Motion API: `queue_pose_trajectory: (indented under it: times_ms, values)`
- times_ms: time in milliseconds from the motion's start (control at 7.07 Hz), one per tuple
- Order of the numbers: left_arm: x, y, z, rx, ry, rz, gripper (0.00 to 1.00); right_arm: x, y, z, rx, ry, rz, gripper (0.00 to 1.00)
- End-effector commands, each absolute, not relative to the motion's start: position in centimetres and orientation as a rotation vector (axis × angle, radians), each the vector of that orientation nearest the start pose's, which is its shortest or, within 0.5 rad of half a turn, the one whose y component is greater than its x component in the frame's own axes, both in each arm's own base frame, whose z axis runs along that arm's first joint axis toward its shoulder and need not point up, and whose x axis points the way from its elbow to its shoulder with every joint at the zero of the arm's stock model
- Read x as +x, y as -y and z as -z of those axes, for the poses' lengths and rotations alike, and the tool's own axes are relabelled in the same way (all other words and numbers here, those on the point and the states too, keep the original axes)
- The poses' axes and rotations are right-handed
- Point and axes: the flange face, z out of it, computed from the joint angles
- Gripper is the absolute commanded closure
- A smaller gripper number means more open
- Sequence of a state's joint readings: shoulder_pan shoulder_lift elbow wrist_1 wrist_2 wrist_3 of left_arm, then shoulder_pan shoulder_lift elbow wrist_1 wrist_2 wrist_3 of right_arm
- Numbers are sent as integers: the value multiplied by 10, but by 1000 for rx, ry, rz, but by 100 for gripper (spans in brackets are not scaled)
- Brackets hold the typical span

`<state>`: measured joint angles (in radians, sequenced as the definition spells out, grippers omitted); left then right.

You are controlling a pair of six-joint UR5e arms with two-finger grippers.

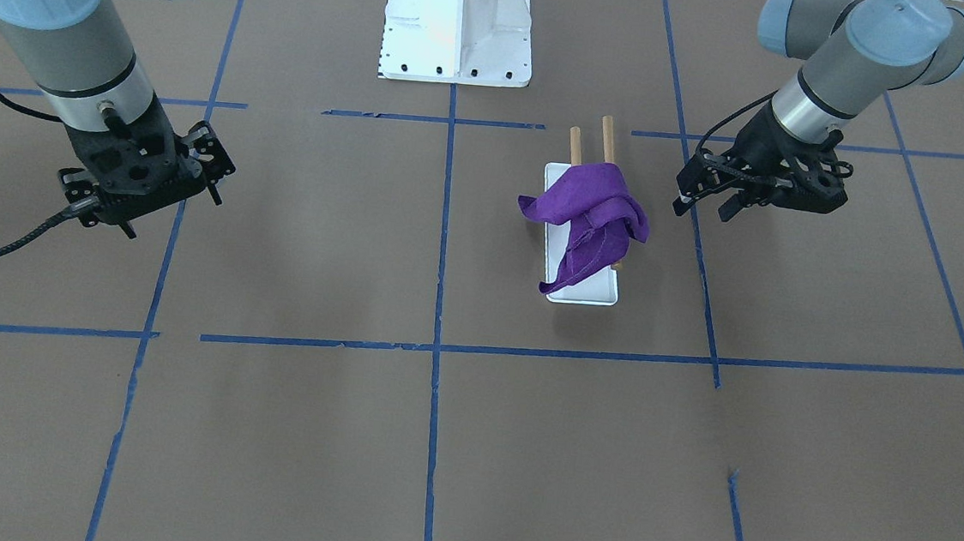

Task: Hang towel on rack

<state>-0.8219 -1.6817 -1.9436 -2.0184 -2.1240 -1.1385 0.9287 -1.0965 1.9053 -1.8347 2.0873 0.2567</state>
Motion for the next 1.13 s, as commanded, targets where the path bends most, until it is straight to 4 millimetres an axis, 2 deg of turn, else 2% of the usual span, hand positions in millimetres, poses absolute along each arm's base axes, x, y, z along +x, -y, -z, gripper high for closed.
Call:
queue_pose_trajectory:
  times_ms: [0,141,283,424,566,707,848,990]
  values:
    - [226,456,-424,266,-913,-84,0,-210,544,-353,207,668,506,0]
    - [195,468,-443,295,-833,-153,0,-169,547,-402,194,628,569,0]
    - [149,485,-461,339,-752,-226,0,-120,541,-451,177,603,610,0]
    - [100,499,-485,354,-671,-304,0,-75,533,-491,157,589,614,0]
    - [59,506,-504,350,-619,-339,0,-38,514,-522,131,622,575,0]
    - [25,509,-523,340,-582,-372,0,-5,497,-544,123,665,520,0]
    - [-9,504,-549,319,-574,-347,0,23,475,-573,95,685,452,0]
    - [-13,502,-554,313,-581,-341,0,48,464,-604,52,741,358,0]
